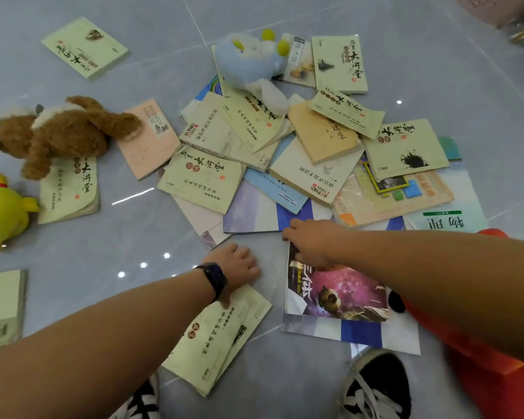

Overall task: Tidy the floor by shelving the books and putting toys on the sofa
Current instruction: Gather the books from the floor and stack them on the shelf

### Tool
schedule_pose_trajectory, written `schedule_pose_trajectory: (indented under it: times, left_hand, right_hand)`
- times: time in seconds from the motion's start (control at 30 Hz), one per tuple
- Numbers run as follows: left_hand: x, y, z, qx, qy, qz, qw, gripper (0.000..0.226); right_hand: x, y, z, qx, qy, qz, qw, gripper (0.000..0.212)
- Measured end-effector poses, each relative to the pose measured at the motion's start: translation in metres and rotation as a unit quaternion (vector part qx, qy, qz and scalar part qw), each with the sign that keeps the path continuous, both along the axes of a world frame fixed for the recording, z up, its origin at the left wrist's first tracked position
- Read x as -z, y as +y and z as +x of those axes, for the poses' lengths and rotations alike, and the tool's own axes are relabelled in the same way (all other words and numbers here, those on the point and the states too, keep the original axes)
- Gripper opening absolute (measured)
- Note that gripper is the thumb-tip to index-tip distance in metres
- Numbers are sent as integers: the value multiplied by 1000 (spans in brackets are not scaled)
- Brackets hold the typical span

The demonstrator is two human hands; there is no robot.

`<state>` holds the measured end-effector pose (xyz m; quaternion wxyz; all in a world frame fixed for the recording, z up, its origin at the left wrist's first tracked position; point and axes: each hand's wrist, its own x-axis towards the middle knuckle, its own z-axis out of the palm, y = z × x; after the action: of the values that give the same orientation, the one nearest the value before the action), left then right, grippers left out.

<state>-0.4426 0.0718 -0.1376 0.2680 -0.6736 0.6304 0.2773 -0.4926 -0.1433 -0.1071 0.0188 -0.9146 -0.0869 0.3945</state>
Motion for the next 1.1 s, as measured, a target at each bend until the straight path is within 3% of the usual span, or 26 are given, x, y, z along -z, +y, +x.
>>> schedule_pose_trajectory:
  times: [0.13, 0.2, 0.27, 0.37, 0.4, 0.47, 0.53, 0.57, 0.6, 0.63, 0.67, 0.77, 0.83, 0.97, 1.1]
  left_hand:
    - [-12, -4, 12, -33, 11, 33, 999, 51]
    - [-33, -8, 28, -133, 55, 74, 987, 32]
    - [-58, -13, 51, -235, 143, 118, 954, 23]
    - [-89, -11, 86, -383, 273, 111, 876, 7]
    - [-94, -8, 96, -419, 292, 87, 855, 10]
    - [-101, -3, 112, -499, 323, 38, 803, 17]
    - [-101, 3, 119, -590, 384, -22, 710, 18]
    - [-99, 7, 121, -634, 416, -55, 650, 20]
    - [-96, 9, 121, -667, 439, -81, 596, 21]
    - [-90, 11, 120, -687, 442, -98, 569, 21]
    - [-84, 12, 117, -690, 420, -107, 580, 24]
    - [-59, 15, 114, -628, 240, -121, 730, 33]
    - [-40, 17, 118, -596, 137, -132, 780, 37]
    - [-18, 10, 123, -520, 26, -139, 842, 77]
    - [-4, -7, 129, -529, -9, -109, 842, 95]
  right_hand:
    - [4, 4, -7, -42, -22, -23, 999, 46]
    - [-1, 14, -1, -66, -69, -22, 995, 44]
    - [-6, 24, 8, -36, -72, 19, 997, 45]
    - [-18, 39, 20, 134, 8, 166, 977, 36]
    - [-21, 43, 23, 221, 37, 222, 949, 31]
    - [-24, 45, 26, 398, 67, 320, 857, 38]
    - [-17, 40, 26, 502, 75, 370, 778, 51]
    - [-14, 37, 26, 510, 75, 369, 773, 54]
    - [-12, 33, 24, 495, 69, 347, 794, 57]
    - [-9, 29, 22, 470, 63, 317, 821, 59]
    - [-5, 26, 19, 450, 56, 295, 841, 56]
    - [4, 18, 13, 436, 33, 244, 866, 59]
    - [7, 18, 13, 466, -1, 206, 860, 61]
    - [3, 22, 16, 540, -55, 227, 808, 42]
    - [6, 22, 16, 581, -71, 247, 772, 45]
